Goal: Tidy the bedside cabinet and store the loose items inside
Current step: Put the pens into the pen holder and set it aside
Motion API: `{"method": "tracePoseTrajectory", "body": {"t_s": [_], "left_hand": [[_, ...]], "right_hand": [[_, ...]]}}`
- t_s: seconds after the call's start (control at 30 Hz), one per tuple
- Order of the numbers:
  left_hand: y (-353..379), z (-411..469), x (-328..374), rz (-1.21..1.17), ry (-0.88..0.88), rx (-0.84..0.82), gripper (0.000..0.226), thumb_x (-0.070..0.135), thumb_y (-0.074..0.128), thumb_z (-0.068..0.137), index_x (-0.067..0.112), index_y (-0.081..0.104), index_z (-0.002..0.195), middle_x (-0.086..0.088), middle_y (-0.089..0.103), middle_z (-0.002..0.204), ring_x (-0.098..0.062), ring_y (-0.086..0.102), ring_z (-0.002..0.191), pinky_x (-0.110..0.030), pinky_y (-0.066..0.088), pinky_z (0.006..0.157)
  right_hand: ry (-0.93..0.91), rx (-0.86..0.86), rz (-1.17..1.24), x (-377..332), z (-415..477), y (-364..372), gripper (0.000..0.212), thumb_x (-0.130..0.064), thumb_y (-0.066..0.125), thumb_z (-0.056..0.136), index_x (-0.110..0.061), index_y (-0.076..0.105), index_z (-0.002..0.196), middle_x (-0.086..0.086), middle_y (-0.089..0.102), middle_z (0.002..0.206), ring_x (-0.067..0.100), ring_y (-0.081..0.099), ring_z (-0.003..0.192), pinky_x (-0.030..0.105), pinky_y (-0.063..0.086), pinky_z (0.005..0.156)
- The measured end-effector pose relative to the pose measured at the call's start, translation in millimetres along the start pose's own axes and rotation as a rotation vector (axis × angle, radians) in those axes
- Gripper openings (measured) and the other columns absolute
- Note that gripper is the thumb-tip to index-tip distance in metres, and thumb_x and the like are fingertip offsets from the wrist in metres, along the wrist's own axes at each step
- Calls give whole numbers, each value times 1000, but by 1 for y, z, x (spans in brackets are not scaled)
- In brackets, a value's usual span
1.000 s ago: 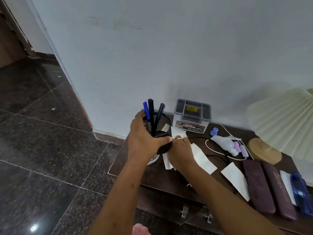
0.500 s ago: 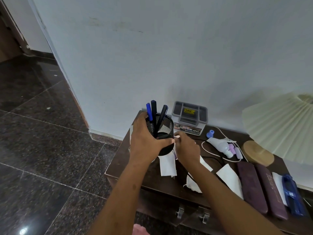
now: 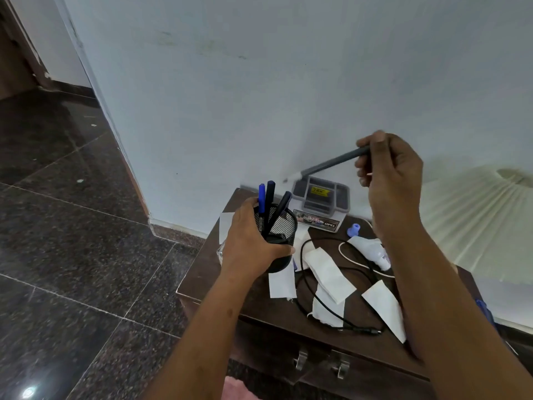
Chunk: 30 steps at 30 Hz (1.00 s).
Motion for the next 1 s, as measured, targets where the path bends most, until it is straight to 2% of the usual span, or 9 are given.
{"method": "tracePoseTrajectory", "body": {"t_s": [0.1, 0.17, 0.3, 0.4, 0.57, 0.67, 0.73, 0.87, 1.0], "left_hand": [[2, -1, 3, -9, 22, -9, 98, 32, 90, 48, 26, 39, 131, 8, 48, 127, -5, 44, 104, -22, 35, 88], [3, -2, 5, -8, 39, -16, 98, 30, 90, 48, 26, 39, 131, 7, 48, 126, -7, 45, 103, -23, 37, 89], [4, -1, 7, -4, 73, -48, 97, 28, 89, 50, 26, 38, 132, 7, 50, 125, -7, 46, 105, -22, 37, 90], [4, 0, 7, -7, 82, -60, 97, 28, 89, 50, 26, 38, 133, 7, 49, 127, -7, 47, 110, -21, 37, 93], [1, -1, 7, 33, 113, -87, 100, 28, 89, 50, 25, 36, 135, 9, 46, 129, -2, 42, 108, -19, 35, 92], [1, -2, 9, 45, 127, -96, 99, 28, 89, 50, 26, 36, 135, 9, 46, 128, -2, 41, 107, -19, 35, 91], [2, -2, 10, 39, 125, -97, 99, 30, 88, 50, 28, 37, 134, 11, 47, 126, -3, 44, 108, -21, 38, 91], [4, -2, 10, 12, 99, -109, 98, 40, 88, 46, 31, 38, 131, 12, 51, 124, -7, 48, 111, -24, 40, 91], [4, -3, 10, -8, 71, -94, 93, 45, 87, 46, 33, 41, 127, 13, 52, 120, -5, 48, 106, -19, 36, 85]], "right_hand": [[-2, -204, -247, 5, -11, 13, 28, -24, 47, 98, -25, 64, 75, -12, 58, 55, 1, 52, 51, 14, 42, 52], [0, -297, -373, 17, -22, 19, 27, -22, 48, 98, -17, 66, 78, -15, 60, 55, -2, 55, 52, 9, 41, 53], [10, -401, -511, 38, -32, 26, 22, -24, 55, 94, -9, 71, 91, 3, 66, 73, 12, 57, 62, 19, 41, 58], [-20, -449, -603, 44, -32, 29, 14, -23, 60, 91, -15, 71, 92, -3, 66, 78, 2, 53, 64, 14, 41, 63], [-16, -472, -653, 48, -33, 30, 4, -17, 68, 83, -18, 71, 86, -10, 64, 82, -3, 49, 61, 14, 39, 64], [-4, -432, -598, 49, -35, 30, 7, -16, 70, 82, -15, 70, 88, -3, 67, 83, 3, 55, 66, 24, 48, 69], [29, -364, -545, 51, -37, 30, 14, -16, 71, 81, -16, 67, 94, -3, 65, 81, 11, 60, 72, 32, 54, 73], [181, -295, -418, 61, -39, 27, 29, -24, 69, 84, -22, 59, 111, -5, 65, 83, 8, 64, 81, 35, 57, 79], [401, -435, -383, 71, -40, 28, 49, -40, 65, 84, -23, 49, 128, 3, 64, 109, 17, 64, 99, 38, 58, 79]]}}
Point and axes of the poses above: each hand's wrist, its own z-axis towards the middle knuckle, its own y-axis out of the palm, x = y × z, the point moved 3 cm from there along z, towards the middle knuckle
